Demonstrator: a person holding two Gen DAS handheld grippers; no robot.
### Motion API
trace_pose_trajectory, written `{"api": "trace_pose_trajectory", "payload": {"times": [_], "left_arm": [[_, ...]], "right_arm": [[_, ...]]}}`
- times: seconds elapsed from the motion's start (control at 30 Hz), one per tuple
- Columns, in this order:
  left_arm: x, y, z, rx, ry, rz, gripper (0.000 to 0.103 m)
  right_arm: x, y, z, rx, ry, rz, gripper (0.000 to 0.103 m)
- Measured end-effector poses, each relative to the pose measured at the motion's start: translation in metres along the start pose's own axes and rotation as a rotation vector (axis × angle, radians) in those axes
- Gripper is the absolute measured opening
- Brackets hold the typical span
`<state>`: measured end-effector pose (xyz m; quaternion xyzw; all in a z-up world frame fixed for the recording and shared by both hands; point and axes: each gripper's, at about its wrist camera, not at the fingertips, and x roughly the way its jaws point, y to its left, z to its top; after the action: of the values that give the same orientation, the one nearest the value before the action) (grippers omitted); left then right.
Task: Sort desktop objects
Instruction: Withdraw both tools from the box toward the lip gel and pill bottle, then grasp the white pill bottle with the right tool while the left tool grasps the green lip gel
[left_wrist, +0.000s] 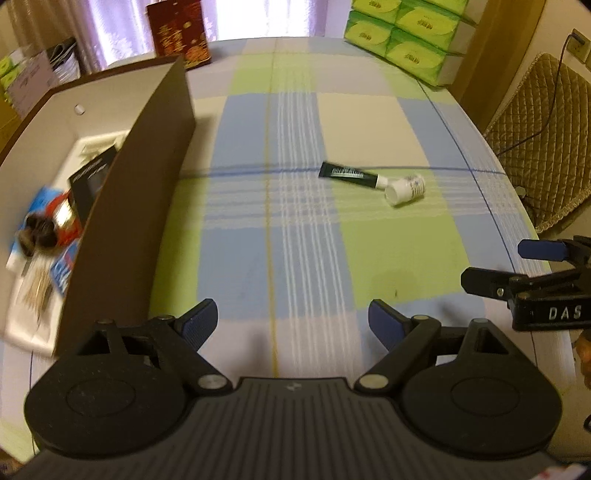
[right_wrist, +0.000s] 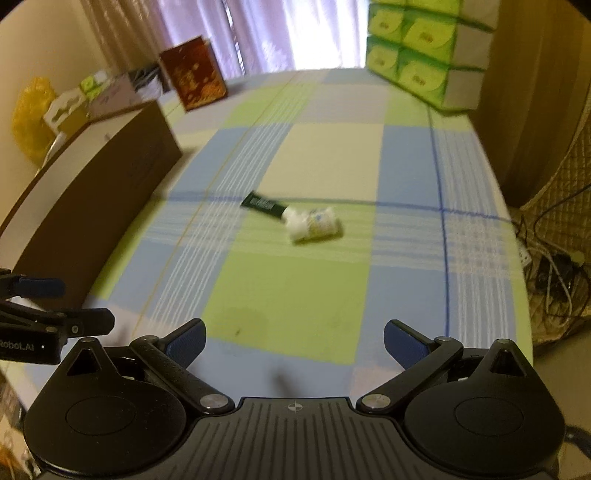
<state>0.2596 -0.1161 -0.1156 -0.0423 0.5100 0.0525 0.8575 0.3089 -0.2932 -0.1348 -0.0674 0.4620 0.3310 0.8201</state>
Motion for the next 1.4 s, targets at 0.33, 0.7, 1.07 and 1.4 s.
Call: {"api": "trace_pose_trajectory", "payload": {"times": [0.33, 0.7, 1.07, 1.4], "left_arm": [[0.047, -0.009, 0.050, 0.008, -0.005, 0.017, 0.086], [0.086, -0.003, 0.079, -0.006, 0.039, 0.018, 0.086], [0.107, 0.002, 0.092, -0.027, 0.067, 0.016, 0.086], [0.118, -0.003, 0.106, -0.034, 0.062, 0.003, 0.086]], "right_arm": [[0.037, -0.009, 0.028, -0.043, -0.058, 0.009, 0.081], [0.079, -0.007, 0.051, -0.106, -0.029, 0.006, 0.070], [0.111, -0.010, 0.064, -0.118, -0.007, 0.013, 0.066], [0.119, -0.021, 0.063, -0.168, -0.009, -0.029, 0.045]]}}
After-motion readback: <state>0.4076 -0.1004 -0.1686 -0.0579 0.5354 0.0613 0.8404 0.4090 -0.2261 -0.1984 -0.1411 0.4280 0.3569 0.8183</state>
